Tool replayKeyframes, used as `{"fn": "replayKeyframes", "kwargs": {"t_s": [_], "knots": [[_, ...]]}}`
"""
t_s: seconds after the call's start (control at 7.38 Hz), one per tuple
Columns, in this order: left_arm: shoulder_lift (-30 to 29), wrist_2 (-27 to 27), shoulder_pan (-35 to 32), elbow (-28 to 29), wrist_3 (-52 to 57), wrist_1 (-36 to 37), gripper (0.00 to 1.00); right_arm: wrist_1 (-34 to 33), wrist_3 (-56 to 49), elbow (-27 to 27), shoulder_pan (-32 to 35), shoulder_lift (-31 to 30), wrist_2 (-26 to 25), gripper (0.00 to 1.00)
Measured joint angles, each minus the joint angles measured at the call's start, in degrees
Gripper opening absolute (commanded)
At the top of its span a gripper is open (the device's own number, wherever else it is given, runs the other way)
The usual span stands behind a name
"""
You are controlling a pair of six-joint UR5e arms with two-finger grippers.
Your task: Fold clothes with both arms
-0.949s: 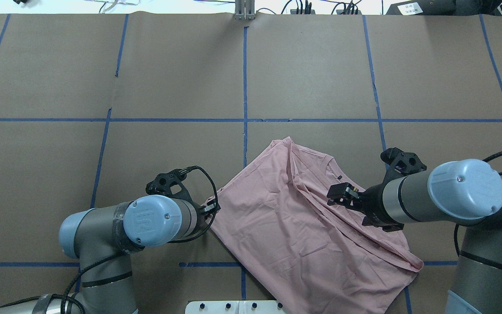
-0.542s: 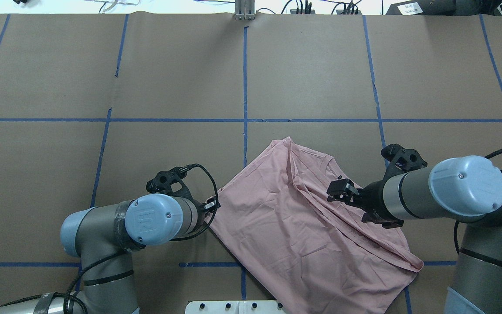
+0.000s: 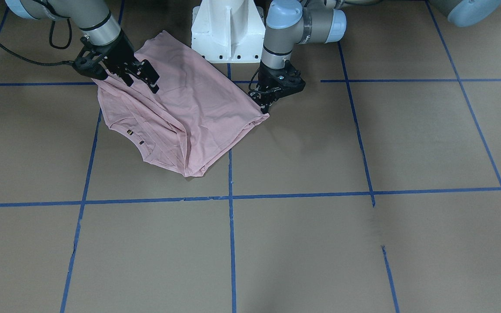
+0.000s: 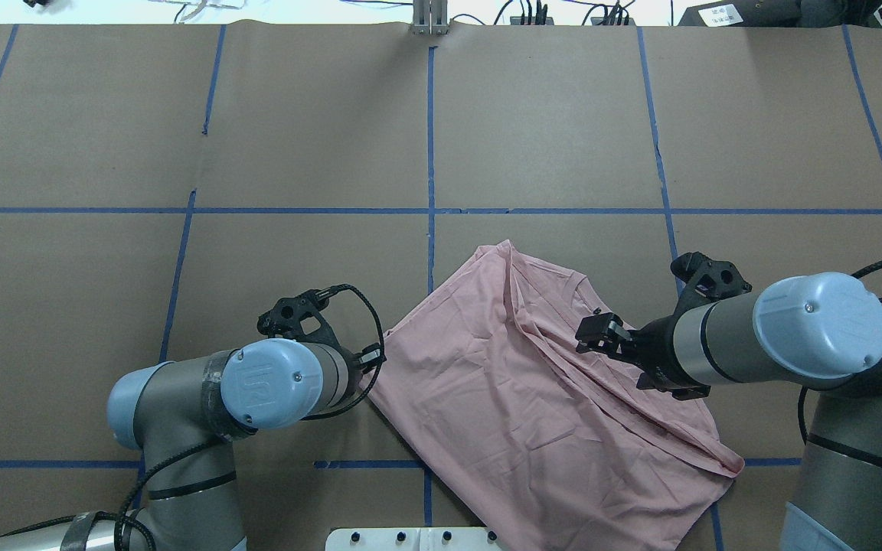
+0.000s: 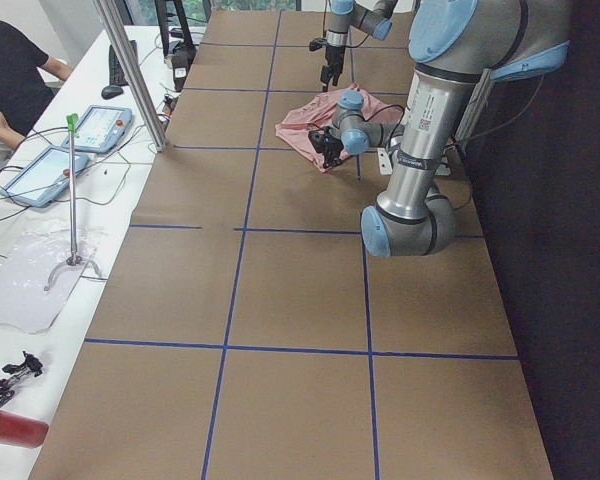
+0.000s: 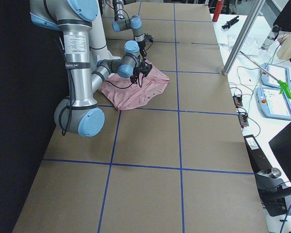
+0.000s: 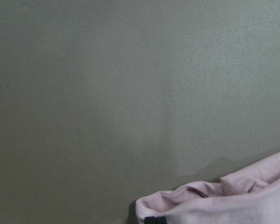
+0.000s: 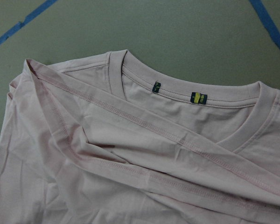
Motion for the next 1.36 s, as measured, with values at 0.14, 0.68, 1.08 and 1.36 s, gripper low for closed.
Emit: {"fn": "replayKeyframes", "kwargs": {"t_s": [0.14, 0.68, 1.08, 1.36], "knots": [[0.0, 0.2, -0.7, -0.2, 0.7, 0.3, 0.0, 0.0, 0.0, -0.1, 0.0, 0.0, 0.0, 1.0], [-0.5, 0.2, -3.7, -1.2, 7.5, 4.0, 0.0, 0.0, 0.0, -0.2, 0.5, 0.1, 0.2, 1.0], [-4.0, 0.2, -14.8, 8.9, 18.4, -4.4, 0.0, 0.0, 0.2, 0.1, 1.5, 0.1, 0.6, 1.0], [-11.6, 0.0, -22.0, 25.6, 22.0, -15.6, 0.0, 0.0, 0.6, 0.2, 3.5, 0.0, 0.3, 1.0]]}}
